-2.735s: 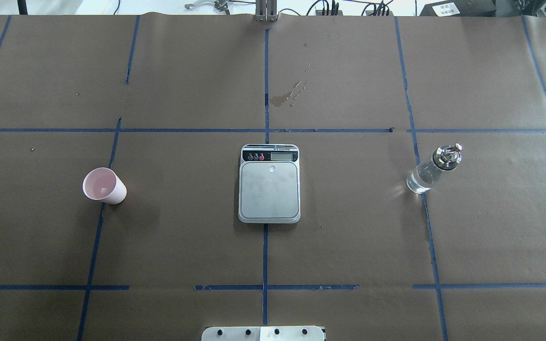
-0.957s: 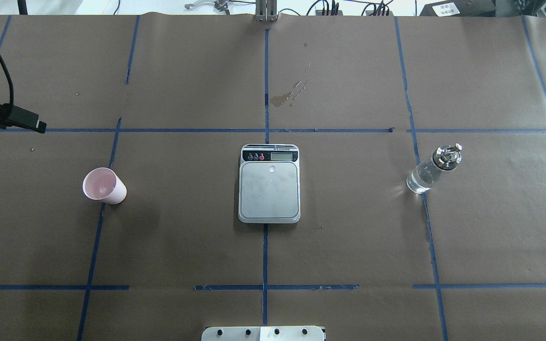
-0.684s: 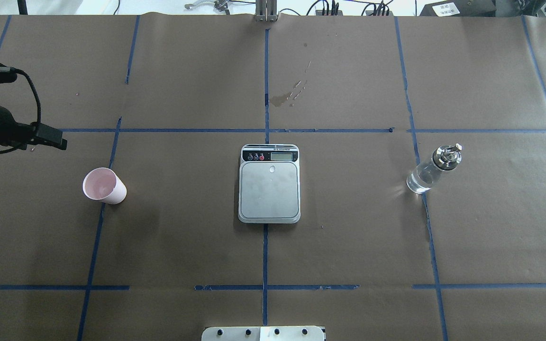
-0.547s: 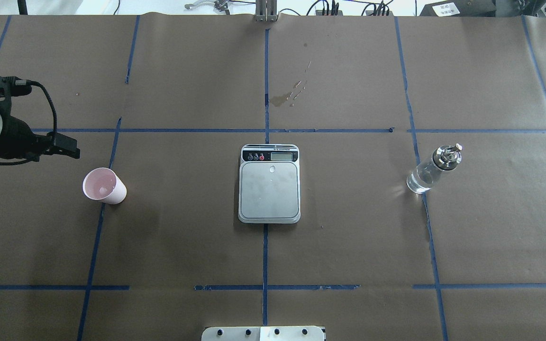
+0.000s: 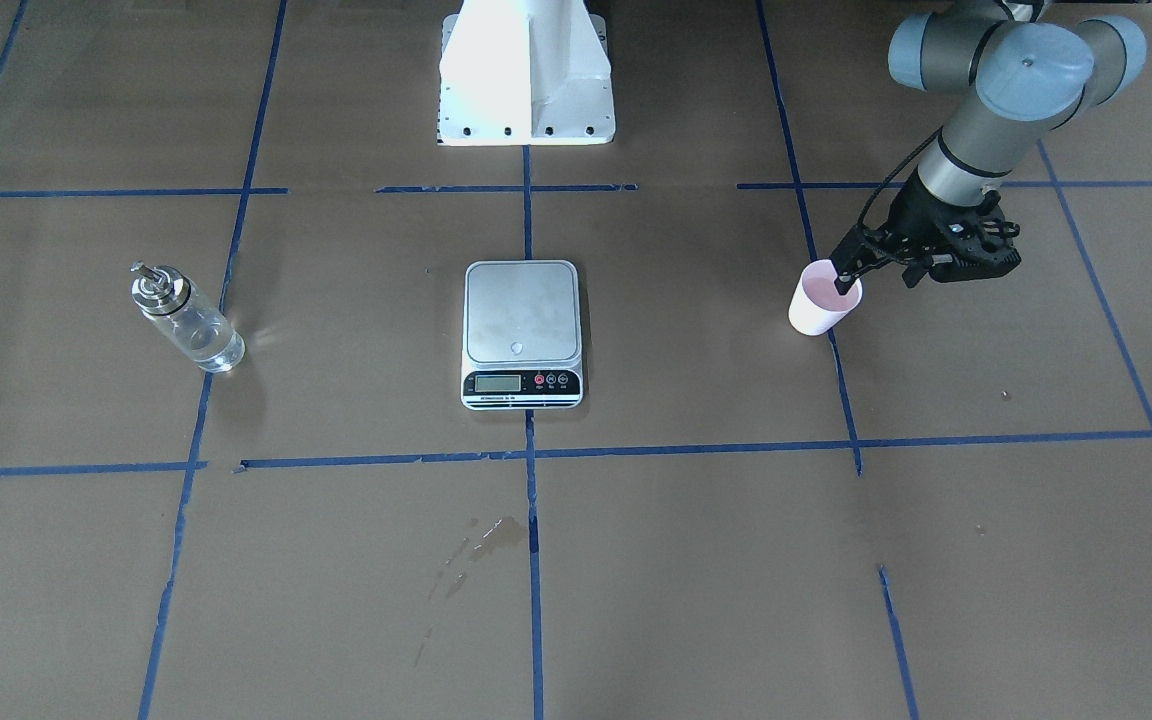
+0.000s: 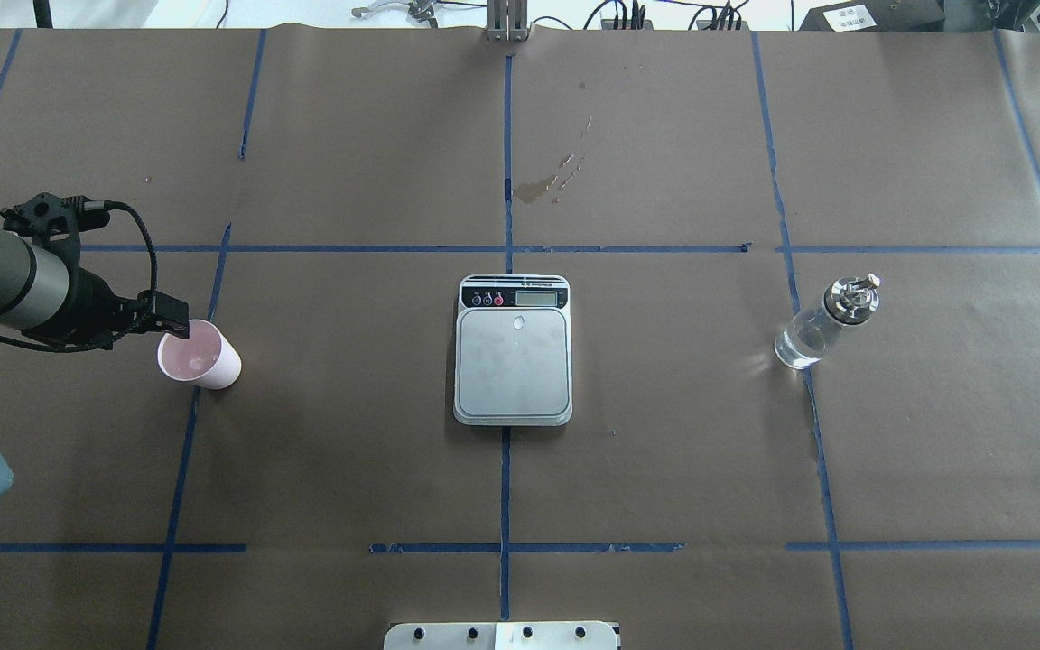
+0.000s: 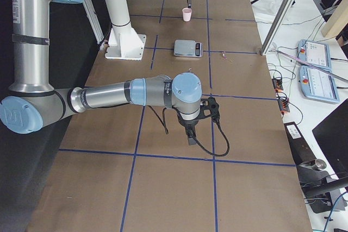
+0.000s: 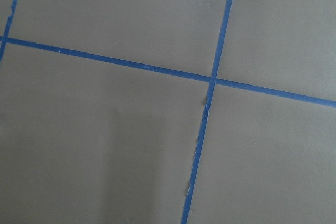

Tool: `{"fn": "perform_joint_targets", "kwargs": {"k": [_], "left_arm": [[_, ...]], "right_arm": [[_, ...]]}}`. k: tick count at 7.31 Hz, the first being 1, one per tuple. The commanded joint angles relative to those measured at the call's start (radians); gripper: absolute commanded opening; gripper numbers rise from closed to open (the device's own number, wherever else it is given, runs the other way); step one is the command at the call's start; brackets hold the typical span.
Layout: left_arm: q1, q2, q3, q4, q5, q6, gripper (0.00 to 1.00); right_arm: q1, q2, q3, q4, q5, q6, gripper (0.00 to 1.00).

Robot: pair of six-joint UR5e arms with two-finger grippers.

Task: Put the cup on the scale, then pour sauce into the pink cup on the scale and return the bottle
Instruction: 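Move the left gripper down to the pink cup and grasp it, then carry the pink cup with the left gripper onto the white scale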

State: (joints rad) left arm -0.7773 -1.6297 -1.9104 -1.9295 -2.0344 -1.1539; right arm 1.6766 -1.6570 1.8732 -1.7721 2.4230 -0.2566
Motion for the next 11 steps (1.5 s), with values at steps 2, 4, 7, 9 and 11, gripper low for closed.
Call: {"fn": "perform_joint_targets", "kwargs": {"k": [2,4,7,9,11], "left_arm": [[0.023,-0.001,0.014,0.001,0.0,0.0,1.0],[0.058,-0.019,0.04,0.001,0.0,-0.003,1.0],[0.064,-0.024,0.047,0.003,0.002,-0.004,0.31],[0.059,-0.019,0.042,0.01,0.002,-0.001,0.0],[0.047,-0.028,-0.002,0.071,0.002,-0.001,0.0]], "right_arm": [[0.0,0.0,-0.002,0.0,0.008,0.002,1.0],[0.0,0.002,-0.002,-0.001,0.008,0.007,1.0],[0.0,0.002,-0.002,-0.001,0.011,0.011,1.0],[0.0,0.002,-0.002,-0.001,0.011,0.011,1.0],[0.0,0.002,0.003,-0.001,0.011,0.013,1.0]]}}
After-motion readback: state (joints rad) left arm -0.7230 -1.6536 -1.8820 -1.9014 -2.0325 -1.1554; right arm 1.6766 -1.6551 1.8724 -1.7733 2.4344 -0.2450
